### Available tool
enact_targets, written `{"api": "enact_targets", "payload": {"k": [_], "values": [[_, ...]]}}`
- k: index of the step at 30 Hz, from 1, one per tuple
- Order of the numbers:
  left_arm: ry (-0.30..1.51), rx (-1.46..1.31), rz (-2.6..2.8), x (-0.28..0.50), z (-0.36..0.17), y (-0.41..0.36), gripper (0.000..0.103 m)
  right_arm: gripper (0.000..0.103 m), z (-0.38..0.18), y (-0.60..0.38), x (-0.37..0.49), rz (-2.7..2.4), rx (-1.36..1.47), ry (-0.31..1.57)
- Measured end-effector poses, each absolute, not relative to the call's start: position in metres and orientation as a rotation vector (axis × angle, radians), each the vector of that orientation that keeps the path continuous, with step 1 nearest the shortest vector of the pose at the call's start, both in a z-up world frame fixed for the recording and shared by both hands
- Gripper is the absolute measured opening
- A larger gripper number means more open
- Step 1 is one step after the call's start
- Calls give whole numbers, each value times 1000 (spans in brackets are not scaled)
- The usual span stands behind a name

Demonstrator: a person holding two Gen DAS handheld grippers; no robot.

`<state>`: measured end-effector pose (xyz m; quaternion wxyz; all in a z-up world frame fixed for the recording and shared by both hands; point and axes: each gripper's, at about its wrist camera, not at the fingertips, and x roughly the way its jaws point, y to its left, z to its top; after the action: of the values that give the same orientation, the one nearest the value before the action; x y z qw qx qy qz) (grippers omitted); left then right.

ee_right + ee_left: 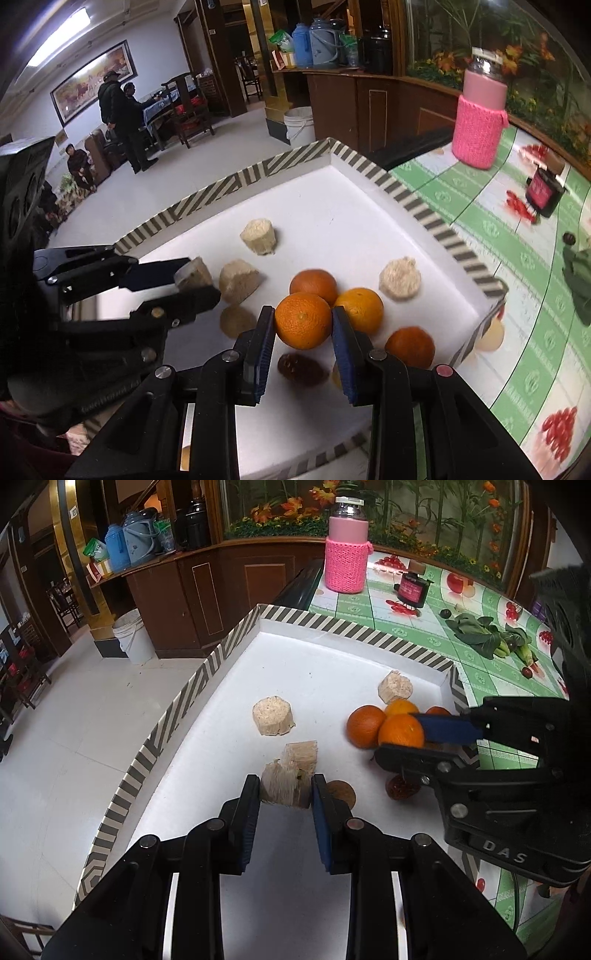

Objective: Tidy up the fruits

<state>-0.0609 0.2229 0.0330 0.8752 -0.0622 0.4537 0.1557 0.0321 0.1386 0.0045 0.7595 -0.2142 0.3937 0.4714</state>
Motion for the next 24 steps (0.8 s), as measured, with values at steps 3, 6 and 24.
{"api": "enact_targets", "payload": {"k": [3, 6, 24], "values": [[961, -129, 330, -60, 29, 223, 25, 32, -1, 139, 28, 1020, -487, 847], [978, -141, 337, -58, 24, 225, 25, 32, -12, 141, 25, 1008, -524, 861], [936, -161, 367, -66, 36, 224, 55, 66, 23, 78, 35, 957, -353, 806]]}}
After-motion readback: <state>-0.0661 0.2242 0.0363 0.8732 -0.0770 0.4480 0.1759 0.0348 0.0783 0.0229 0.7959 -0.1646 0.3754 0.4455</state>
